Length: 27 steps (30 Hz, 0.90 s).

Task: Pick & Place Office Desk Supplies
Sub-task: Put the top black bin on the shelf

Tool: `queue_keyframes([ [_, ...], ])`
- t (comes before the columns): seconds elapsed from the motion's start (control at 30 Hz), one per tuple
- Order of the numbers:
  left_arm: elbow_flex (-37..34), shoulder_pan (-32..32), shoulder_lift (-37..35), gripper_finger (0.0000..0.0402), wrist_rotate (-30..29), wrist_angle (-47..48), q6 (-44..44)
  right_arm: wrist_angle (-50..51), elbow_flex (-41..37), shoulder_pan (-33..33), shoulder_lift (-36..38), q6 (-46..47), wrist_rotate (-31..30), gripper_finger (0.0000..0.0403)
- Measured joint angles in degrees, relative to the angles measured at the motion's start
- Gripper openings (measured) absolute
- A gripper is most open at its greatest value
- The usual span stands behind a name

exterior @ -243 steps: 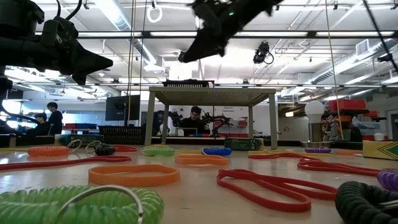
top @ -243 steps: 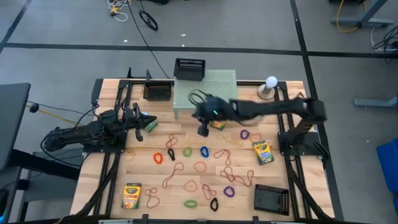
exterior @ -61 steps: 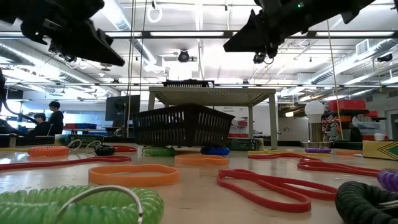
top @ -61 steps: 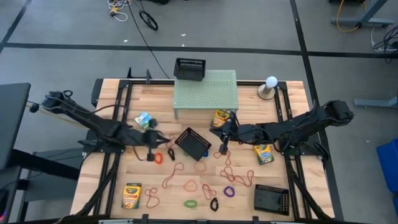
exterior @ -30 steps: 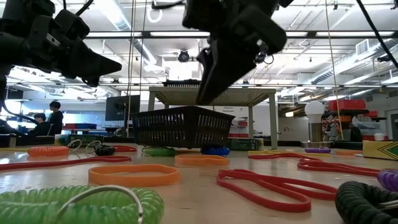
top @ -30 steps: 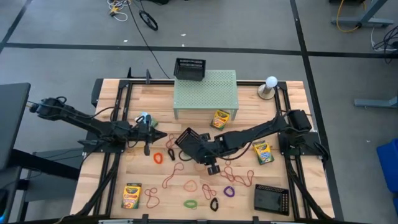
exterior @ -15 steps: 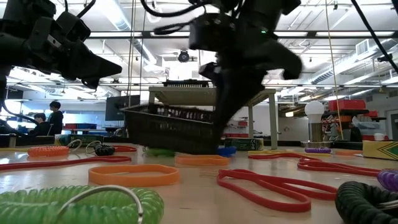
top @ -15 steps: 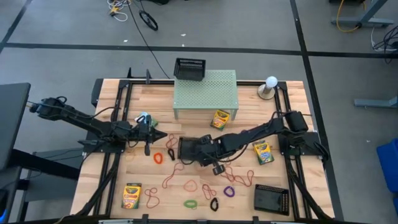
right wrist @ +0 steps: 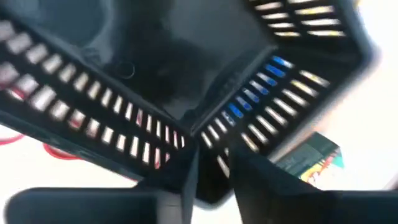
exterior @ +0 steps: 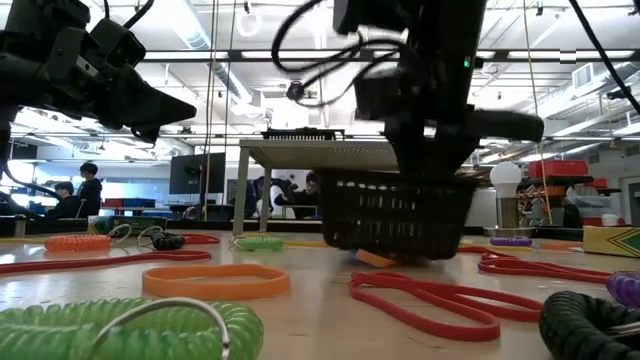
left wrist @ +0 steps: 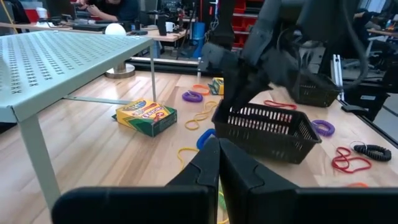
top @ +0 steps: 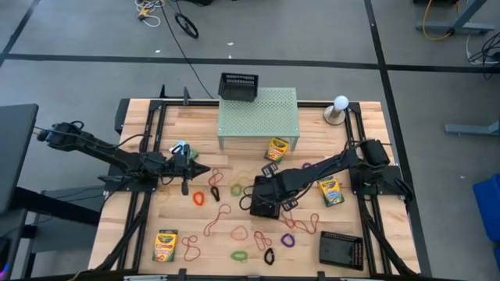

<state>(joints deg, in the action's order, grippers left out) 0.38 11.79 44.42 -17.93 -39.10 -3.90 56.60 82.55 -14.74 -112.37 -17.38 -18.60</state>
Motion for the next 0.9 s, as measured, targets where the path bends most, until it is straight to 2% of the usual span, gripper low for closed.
queue_keyframes([
  [0.17,0.0,0.0,0.0,0.0011,0.0,0.7,-0.4,1.6,0.0,-0.5,5.1,2.5,0.0,0.0163],
  [0.3,0.0,0.0,0.0,0.0011,0.0,1.7,-1.6,5.2,0.2,-2.0,8.7,-0.6,0.5,0.0177],
  [0.43,0.0,0.0,0.0,0.0011,0.0,1.9,-2.0,4.4,-1.3,-4.2,9.0,-4.4,2.7,0.0172],
  [0.77,0.0,0.0,0.0,0.0011,0.0,2.0,-2.0,-13.1,-10.4,-8.7,7.3,-12.8,2.1,0.0137],
  [0.9,0.0,0.0,0.0,0.0011,0.0,2.0,-2.1,-13.8,-11.8,-8.7,7.3,-13.1,2.0,0.0114],
])
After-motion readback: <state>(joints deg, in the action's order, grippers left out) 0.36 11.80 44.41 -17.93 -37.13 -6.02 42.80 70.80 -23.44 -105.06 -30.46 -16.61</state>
